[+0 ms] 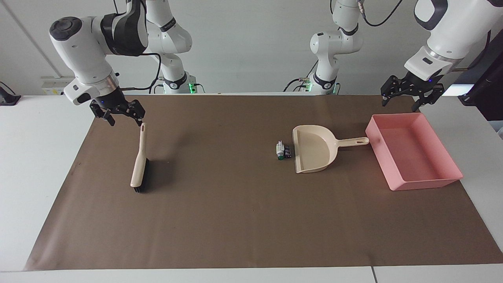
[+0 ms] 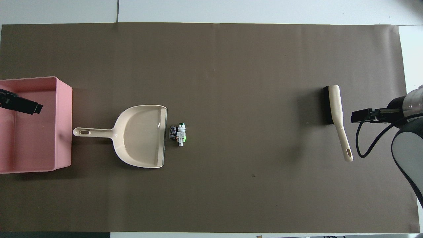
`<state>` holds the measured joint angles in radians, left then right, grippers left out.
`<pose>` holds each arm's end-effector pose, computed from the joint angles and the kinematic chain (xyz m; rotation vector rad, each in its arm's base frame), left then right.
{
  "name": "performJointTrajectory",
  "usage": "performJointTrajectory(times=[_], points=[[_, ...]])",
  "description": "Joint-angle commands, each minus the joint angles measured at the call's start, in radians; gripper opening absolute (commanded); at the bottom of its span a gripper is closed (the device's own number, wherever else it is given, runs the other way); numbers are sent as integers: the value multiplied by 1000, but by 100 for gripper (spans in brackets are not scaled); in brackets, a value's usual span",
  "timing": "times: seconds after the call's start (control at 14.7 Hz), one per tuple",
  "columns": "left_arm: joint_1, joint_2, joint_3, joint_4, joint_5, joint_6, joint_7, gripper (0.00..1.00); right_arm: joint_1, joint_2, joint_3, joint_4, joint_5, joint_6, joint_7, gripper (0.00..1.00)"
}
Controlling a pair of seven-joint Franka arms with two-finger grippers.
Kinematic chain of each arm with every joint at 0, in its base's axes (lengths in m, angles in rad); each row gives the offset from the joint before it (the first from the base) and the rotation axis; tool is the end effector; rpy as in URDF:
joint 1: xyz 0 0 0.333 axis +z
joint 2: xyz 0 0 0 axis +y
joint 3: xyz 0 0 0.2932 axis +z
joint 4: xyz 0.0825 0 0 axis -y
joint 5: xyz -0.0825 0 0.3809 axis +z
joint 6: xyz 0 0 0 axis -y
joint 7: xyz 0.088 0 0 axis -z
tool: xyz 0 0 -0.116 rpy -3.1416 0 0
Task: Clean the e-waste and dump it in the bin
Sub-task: 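Move the left gripper toward the dustpan handle while the right gripper reaches the brush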
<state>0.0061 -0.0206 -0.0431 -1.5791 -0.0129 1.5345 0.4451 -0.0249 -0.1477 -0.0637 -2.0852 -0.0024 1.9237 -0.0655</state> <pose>0.5411 -0.0218 0.5969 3.0343 -0.7464 -0.0330 0.5079 -0.0461 0.4582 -3.1332 0.0337 0.0212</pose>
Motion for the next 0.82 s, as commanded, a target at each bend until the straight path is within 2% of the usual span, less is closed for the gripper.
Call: performJointTrajectory(times=[0.0, 0.27, 0.48, 0.61, 0.75], points=[[0, -16, -1, -35, -2, 21, 260, 97, -36, -4, 2, -114, 21, 110, -111, 99], [-17, -30, -3, -96, -2, 50, 559, 97, -41, 28, 2, -257, 24, 314, -129, 99], [-38, -44, -3, -177, 2, 79, 803, 97, -41, 51, 4, -300, 24, 380, -131, 99], [-57, -45, -3, -240, 7, 126, 823, 97, -41, 65, 4, -309, 25, 394, -140, 99], [-87, -44, -8, -292, 80, 176, 825, 94, -43, 62, 4, -328, 25, 397, -175, 99]])
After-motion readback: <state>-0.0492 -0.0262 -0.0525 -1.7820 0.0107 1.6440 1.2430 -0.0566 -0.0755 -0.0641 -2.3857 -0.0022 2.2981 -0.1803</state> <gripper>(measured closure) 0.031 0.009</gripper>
